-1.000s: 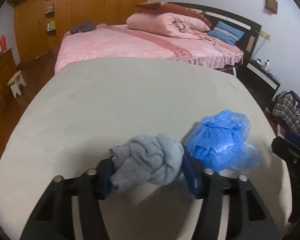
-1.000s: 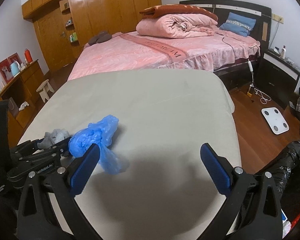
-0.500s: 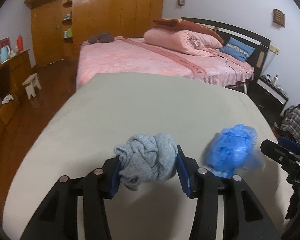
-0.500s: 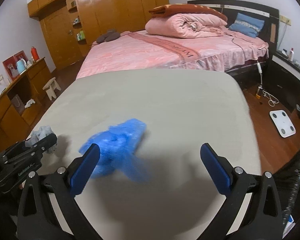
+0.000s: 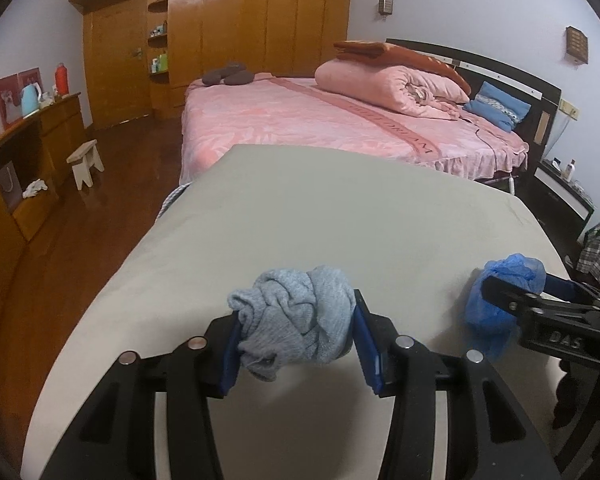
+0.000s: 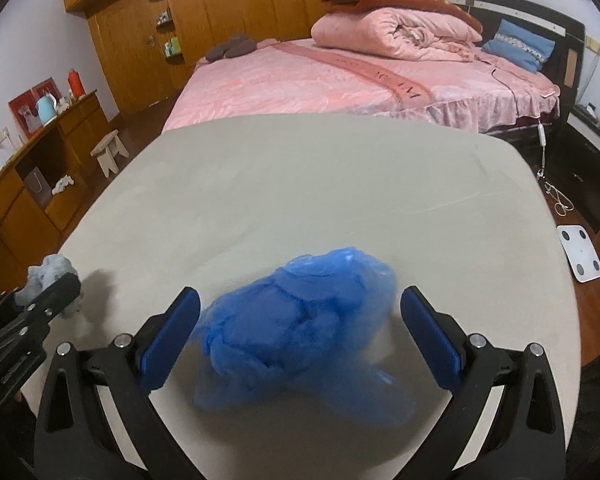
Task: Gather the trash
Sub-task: 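Close the right tool on the blue plastic bag and lift it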
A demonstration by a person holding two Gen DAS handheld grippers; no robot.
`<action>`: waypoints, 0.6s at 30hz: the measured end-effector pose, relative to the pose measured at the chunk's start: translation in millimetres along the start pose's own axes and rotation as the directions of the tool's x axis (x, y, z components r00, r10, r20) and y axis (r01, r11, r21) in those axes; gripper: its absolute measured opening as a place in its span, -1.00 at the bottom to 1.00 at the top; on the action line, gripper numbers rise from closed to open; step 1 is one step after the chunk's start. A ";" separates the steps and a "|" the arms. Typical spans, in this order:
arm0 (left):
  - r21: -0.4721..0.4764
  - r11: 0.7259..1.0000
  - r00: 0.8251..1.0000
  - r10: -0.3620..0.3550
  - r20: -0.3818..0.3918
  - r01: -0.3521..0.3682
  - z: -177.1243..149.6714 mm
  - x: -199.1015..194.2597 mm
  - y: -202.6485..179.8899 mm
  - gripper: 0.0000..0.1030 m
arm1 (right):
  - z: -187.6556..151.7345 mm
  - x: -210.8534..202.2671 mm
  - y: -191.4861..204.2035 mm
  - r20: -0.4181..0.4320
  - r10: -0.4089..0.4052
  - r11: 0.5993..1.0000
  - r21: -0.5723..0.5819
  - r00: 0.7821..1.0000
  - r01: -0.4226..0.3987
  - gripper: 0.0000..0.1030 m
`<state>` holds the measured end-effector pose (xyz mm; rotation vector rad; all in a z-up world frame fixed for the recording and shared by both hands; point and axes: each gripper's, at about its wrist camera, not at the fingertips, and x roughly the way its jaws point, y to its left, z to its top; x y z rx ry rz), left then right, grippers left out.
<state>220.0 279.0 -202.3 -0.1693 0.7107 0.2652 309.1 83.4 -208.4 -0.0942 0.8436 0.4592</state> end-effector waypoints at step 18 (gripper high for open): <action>-0.003 1.000 1.000 0.001 -0.015 -0.001 -4.7 1.8 -1.3 -0.07 | -9.1 6.8 11.2 -0.067 0.048 0.998 -0.042 0.997 -0.051 0.11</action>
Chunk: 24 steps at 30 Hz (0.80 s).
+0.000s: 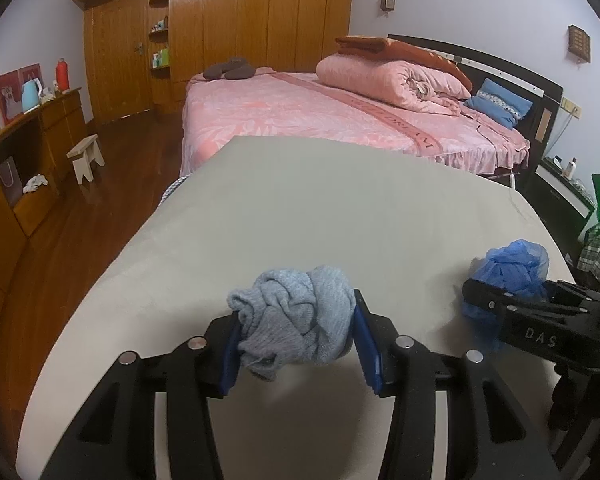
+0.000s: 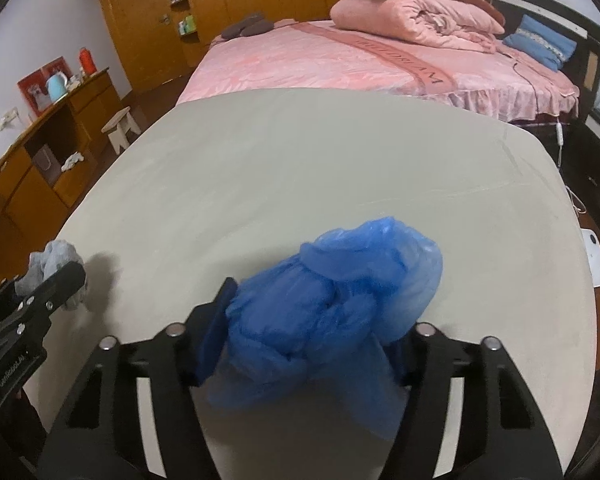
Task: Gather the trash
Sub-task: 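Close the right tool on the blue plastic bag and lift it, then carry the grey cloth and blue bag over the bin with both tools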
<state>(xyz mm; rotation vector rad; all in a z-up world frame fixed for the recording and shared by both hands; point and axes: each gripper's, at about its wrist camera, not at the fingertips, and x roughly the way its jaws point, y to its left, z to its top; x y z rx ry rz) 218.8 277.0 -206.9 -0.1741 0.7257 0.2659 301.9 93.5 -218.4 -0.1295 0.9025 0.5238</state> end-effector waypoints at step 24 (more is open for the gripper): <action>0.080 0.994 0.990 -0.078 0.114 0.069 12.2 -111.0 -75.7 -0.07 | -19.5 -150.5 -36.9 0.168 0.031 0.999 0.039 0.985 -0.038 0.02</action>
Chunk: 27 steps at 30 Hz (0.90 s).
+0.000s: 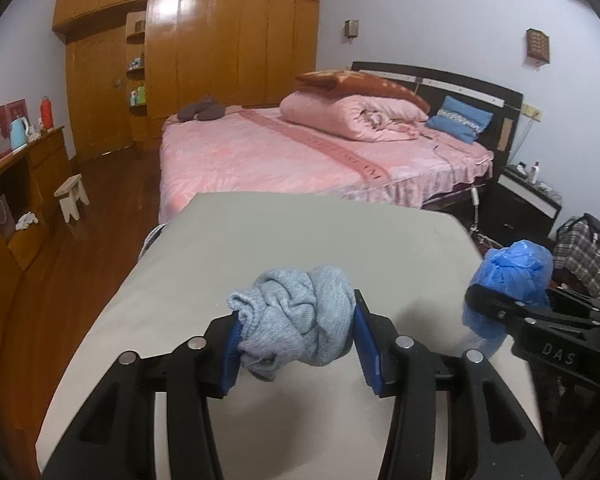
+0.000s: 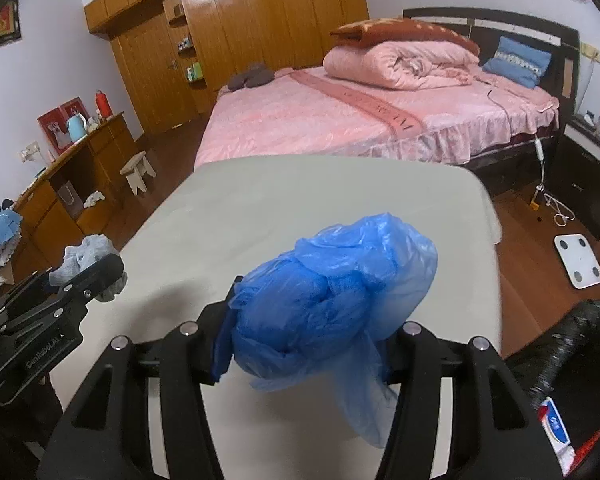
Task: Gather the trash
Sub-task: 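Carry the grey cloth and blue bag over the bin with both tools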
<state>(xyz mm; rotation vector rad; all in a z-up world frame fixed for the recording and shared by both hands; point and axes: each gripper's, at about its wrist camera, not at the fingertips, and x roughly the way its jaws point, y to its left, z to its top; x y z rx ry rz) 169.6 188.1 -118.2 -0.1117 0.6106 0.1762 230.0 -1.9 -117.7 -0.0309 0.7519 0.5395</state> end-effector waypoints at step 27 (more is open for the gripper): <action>0.101 0.981 0.980 -0.174 0.091 0.165 12.8 -110.0 -113.2 -0.07 | -29.7 -166.0 -57.2 0.161 -0.086 0.996 0.037 0.983 0.081 0.05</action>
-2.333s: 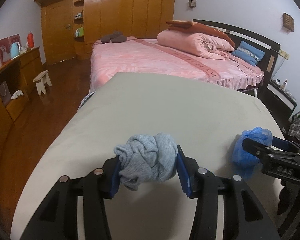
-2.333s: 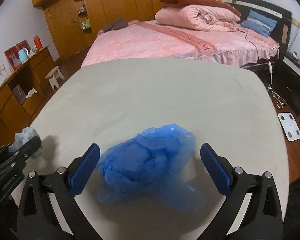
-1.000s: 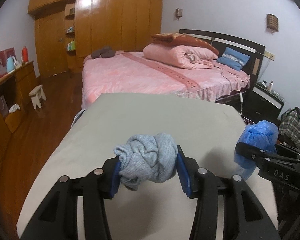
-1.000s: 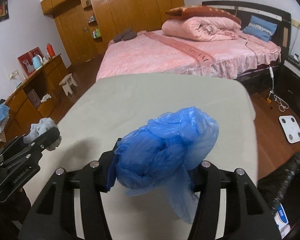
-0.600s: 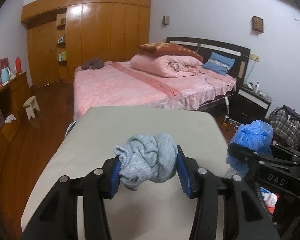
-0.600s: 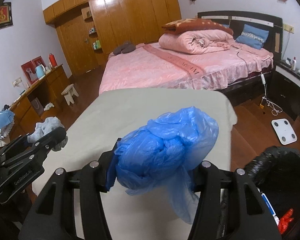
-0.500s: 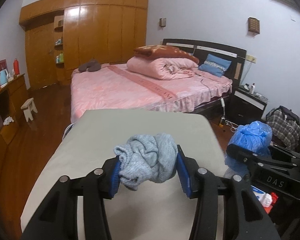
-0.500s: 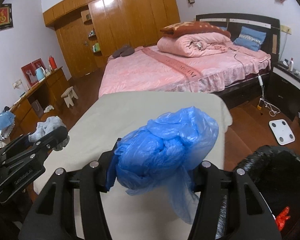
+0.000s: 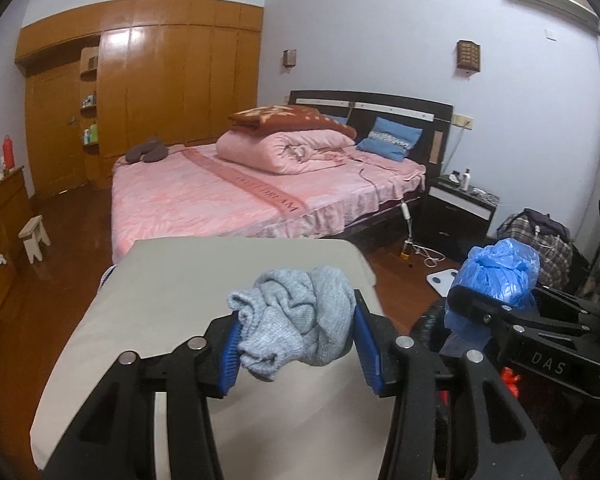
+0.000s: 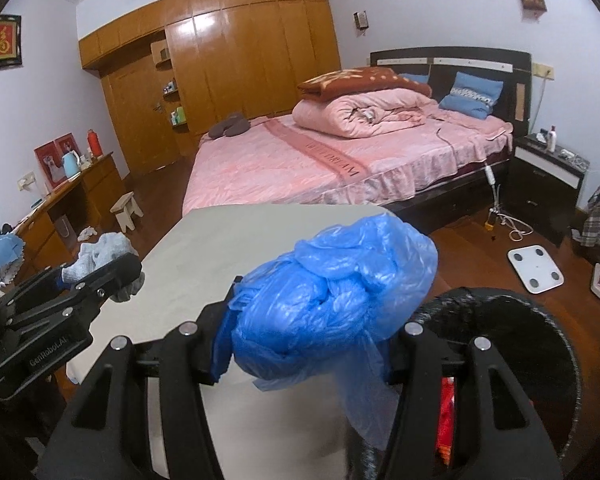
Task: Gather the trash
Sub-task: 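Carry the grey cloth and blue bag over the bin with both tools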
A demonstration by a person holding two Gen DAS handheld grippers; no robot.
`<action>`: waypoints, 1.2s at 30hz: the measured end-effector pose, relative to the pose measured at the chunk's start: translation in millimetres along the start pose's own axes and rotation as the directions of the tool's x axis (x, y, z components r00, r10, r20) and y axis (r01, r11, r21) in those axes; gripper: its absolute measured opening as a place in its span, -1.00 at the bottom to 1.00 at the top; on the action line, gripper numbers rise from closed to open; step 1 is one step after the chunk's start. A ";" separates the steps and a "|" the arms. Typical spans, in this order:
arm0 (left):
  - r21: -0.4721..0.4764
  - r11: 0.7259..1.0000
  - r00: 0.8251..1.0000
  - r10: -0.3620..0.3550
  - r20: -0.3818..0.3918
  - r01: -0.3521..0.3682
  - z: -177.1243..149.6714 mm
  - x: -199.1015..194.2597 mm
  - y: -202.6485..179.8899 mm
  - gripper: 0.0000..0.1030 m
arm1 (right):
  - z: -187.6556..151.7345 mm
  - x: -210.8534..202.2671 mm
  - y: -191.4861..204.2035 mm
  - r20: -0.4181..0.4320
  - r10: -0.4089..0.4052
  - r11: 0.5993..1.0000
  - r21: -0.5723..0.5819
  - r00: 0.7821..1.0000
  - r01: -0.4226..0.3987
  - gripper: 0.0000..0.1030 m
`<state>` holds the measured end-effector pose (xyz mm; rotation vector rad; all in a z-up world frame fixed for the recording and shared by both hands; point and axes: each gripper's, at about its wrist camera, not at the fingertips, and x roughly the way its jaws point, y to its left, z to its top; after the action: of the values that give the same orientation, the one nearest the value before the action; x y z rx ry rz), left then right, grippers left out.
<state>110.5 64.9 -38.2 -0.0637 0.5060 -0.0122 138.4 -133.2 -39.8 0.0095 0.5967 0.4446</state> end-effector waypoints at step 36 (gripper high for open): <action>0.169 0.948 0.962 -0.273 -0.008 0.270 -2.9 4.1 -164.4 -0.05 | -48.7 -98.5 -128.6 0.044 -0.244 0.964 0.119 0.969 0.237 0.06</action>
<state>113.3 -99.5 -32.2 0.0333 0.4757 -0.3248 91.0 -295.6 -44.4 0.0577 0.5565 0.1736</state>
